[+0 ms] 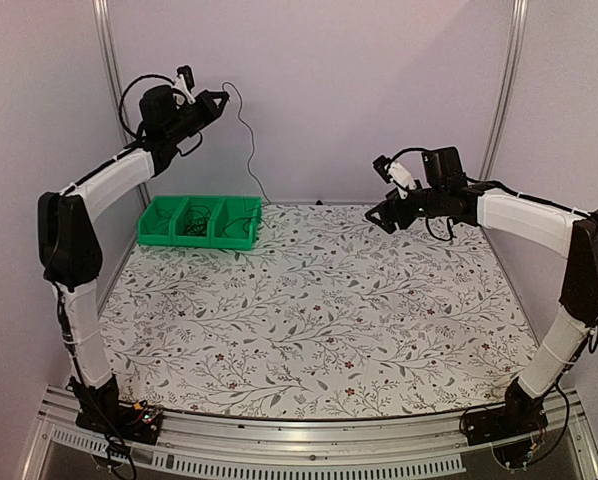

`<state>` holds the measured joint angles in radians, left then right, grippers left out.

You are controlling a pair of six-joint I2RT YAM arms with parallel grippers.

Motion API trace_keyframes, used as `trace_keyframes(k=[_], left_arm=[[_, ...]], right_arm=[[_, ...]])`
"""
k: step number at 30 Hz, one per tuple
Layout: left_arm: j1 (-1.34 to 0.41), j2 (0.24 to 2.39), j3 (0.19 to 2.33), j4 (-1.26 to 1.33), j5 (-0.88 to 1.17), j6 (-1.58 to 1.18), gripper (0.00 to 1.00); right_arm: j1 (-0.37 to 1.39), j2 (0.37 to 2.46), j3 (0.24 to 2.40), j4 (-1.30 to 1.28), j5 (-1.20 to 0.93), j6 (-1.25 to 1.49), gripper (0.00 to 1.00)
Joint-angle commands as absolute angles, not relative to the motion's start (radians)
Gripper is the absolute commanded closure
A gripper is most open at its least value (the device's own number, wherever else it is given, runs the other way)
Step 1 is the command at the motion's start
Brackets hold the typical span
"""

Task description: Untangle the cables

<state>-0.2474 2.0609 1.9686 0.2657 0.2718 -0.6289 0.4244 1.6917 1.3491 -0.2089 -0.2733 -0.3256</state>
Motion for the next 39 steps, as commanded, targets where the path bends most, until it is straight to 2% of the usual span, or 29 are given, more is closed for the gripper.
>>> trace_keyframes(k=[1,11,39], left_arm=[[-0.241,1.975,1.851,0.263,0.246,-0.599,1.00],[-0.237,1.897,1.647,0.319,0.221,-0.607,1.00],[-0.189,1.922,1.700,0.321,0.192,-0.612,1.00]], right_arm=[[0.424,1.690,1.372,-0.202,-0.306,-0.303,0.13],[0.429,1.674,1.339,-0.206,-0.312,-0.307,0.13],[0.434,1.673,1.301,-0.197,-0.279,-0.339,0.13]])
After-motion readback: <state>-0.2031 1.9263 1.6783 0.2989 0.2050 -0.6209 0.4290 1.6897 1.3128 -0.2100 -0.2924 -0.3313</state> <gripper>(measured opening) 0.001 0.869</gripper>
